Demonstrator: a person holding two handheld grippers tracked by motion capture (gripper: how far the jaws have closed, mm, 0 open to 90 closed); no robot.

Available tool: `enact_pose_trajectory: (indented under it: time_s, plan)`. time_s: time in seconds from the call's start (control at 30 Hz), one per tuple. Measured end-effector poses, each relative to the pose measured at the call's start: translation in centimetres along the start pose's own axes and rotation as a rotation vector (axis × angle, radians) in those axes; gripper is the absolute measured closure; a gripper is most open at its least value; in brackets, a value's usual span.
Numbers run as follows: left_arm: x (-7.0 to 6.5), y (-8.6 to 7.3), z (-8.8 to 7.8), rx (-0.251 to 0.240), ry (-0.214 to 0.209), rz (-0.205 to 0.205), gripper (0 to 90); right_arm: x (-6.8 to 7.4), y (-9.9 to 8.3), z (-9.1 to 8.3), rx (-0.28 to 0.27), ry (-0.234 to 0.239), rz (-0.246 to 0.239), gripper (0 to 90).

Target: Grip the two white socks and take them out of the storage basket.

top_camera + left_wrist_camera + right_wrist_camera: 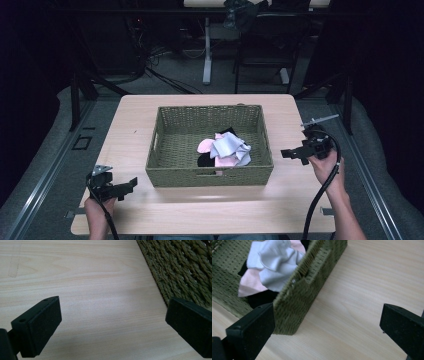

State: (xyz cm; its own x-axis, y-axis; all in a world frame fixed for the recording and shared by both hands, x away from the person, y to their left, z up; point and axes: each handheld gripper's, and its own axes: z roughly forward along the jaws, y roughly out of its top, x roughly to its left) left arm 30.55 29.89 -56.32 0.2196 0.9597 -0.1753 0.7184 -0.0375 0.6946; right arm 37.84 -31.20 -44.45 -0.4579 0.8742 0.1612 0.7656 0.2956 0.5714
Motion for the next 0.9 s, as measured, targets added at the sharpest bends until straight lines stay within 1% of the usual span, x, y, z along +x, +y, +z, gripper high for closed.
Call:
enact_pose_trajectory:
  time_s: [0.03,0.07,0.1,0.13,0.2,0.23,0.27,0.33,0.4,0.43,0.47,0.5,0.57,0.6,0.63,0.67,0.7,0.77,0.8,0.9]
  plan:
    - [0.0,0.0,0.0,0.000,-0.001,0.001,0.5,0.3,0.9,-0.3,-0.005,0.014,-0.013,0.0]
    - [0.0,0.0,0.0,-0.001,-0.001,0.000,0.5,0.3,0.9,-0.3,-0.005,0.014,-0.013,0.0]
    - [0.0,0.0,0.0,-0.001,-0.001,0.001,0.5,0.6,1.5,-0.4,-0.007,0.018,-0.025,0.0]
    - [0.0,0.0,0.0,-0.001,-0.001,0.000,0.5,0.6,1.5,-0.4,-0.007,0.018,-0.025,0.0]
    - [0.0,0.0,0.0,0.000,0.000,0.000,0.5,1.1,2.2,-0.6,-0.007,0.022,-0.042,0.2]
    - [0.0,0.0,0.0,-0.010,0.000,-0.004,0.5,1.6,3.0,-0.6,-0.001,0.024,-0.058,0.3]
    - [0.0,0.0,0.0,-0.010,0.000,-0.004,0.5,1.6,3.0,-0.6,-0.001,0.024,-0.058,0.3]
    - [0.0,0.0,0.0,-0.001,-0.001,0.001,0.5,2.1,3.6,-0.6,0.002,0.027,-0.079,0.4]
    - [-0.1,0.0,0.0,-0.002,-0.001,0.002,0.5,2.7,4.3,-0.5,0.011,0.029,-0.092,0.7]
    - [-0.1,0.0,0.0,-0.011,0.001,0.000,0.5,3.3,5.1,-0.3,0.018,0.034,-0.106,1.0]
    - [-0.1,0.0,0.0,-0.011,0.001,0.000,0.5,3.3,5.1,-0.3,0.018,0.034,-0.106,1.0]
    - [0.0,0.0,0.0,-0.003,-0.001,0.001,0.5,3.6,5.5,-0.3,0.022,0.039,-0.113,1.0]
    - [0.0,0.0,0.0,-0.004,-0.002,0.002,0.5,4.0,6.1,-0.1,0.018,0.050,-0.123,2.5]
    - [0.0,0.0,0.0,-0.016,-0.002,-0.001,0.5,4.3,6.4,0.1,0.025,0.051,-0.132,2.7]
    - [0.0,0.0,0.0,-0.016,-0.002,0.001,0.5,4.7,7.0,0.5,0.029,0.055,-0.137,2.8]
    - [0.0,0.0,0.0,-0.016,-0.002,0.001,0.5,4.7,7.0,0.5,0.029,0.055,-0.137,2.8]
    - [0.0,0.0,-0.1,-0.004,-0.007,0.002,0.5,5.1,7.5,1.0,0.039,0.060,-0.145,2.8]
    - [0.0,0.0,-0.1,-0.005,-0.007,0.002,0.5,5.3,7.7,1.3,0.041,0.060,-0.144,2.8]
    - [0.0,0.0,0.0,-0.011,-0.007,-0.001,0.5,5.5,7.8,1.6,0.042,0.069,-0.149,2.8]
    - [0.0,0.0,-0.1,-0.004,-0.008,0.001,0.5,6.1,8.4,2.4,0.055,0.083,-0.160,2.7]
